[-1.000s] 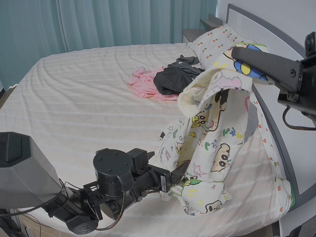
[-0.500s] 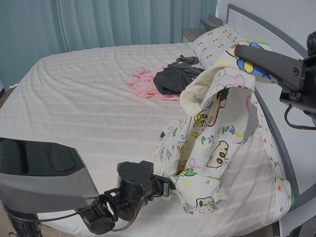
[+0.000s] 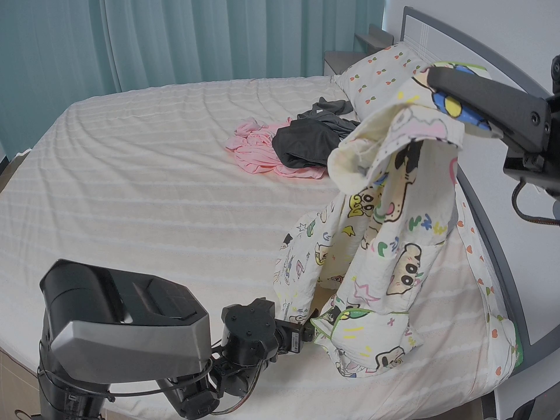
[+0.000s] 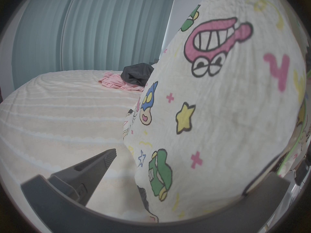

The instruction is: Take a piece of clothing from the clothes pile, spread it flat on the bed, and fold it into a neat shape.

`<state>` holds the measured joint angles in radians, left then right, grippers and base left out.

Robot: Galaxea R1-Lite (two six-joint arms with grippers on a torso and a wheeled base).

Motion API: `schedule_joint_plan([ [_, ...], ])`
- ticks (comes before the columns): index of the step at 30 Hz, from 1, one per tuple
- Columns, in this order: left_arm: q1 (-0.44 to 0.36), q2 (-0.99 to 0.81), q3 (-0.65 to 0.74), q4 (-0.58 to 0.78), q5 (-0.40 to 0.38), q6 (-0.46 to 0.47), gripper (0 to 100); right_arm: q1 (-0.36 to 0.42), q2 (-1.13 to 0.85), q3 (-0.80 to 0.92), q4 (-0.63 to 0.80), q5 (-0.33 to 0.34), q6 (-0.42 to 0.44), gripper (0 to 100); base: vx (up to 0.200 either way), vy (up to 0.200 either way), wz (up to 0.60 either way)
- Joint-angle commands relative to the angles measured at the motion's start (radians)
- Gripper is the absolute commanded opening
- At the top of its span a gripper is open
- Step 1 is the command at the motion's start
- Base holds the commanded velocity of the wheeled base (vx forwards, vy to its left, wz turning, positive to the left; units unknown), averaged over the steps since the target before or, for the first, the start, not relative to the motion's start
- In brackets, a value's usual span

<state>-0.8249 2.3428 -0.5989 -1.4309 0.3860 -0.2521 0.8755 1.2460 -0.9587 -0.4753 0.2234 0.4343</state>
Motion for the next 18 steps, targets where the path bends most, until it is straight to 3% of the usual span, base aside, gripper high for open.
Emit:
schedule_joint_plan([
  [1, 0.007, 0.036, -0.010, -0.017, 0.001, 0.002, 100, -0.001, -0.005, 0.000, 0.000, 0.001, 0.000, 0, 0.000, 0.000, 0.00],
  [6, 0.021, 0.052, -0.016, -0.031, -0.001, 0.007, 100, -0.003, -0.007, 0.003, 0.001, 0.001, 0.000, 0, 0.000, 0.000, 0.00],
  [7, 0.021, 0.052, -0.016, -0.040, -0.001, 0.005, 0, -0.004, -0.007, 0.005, 0.001, 0.001, 0.000, 0, 0.000, 0.000, 0.00],
  [14, 0.066, 0.003, 0.025, -0.125, -0.002, 0.010, 0, -0.058, -0.025, 0.015, 0.003, 0.002, 0.000, 0, 0.000, 0.000, 0.00],
  [18, 0.155, -0.128, 0.042, -0.125, -0.006, 0.002, 0, -0.191, -0.057, 0.051, 0.009, 0.013, 0.003, 0, 0.000, 0.000, 0.00],
])
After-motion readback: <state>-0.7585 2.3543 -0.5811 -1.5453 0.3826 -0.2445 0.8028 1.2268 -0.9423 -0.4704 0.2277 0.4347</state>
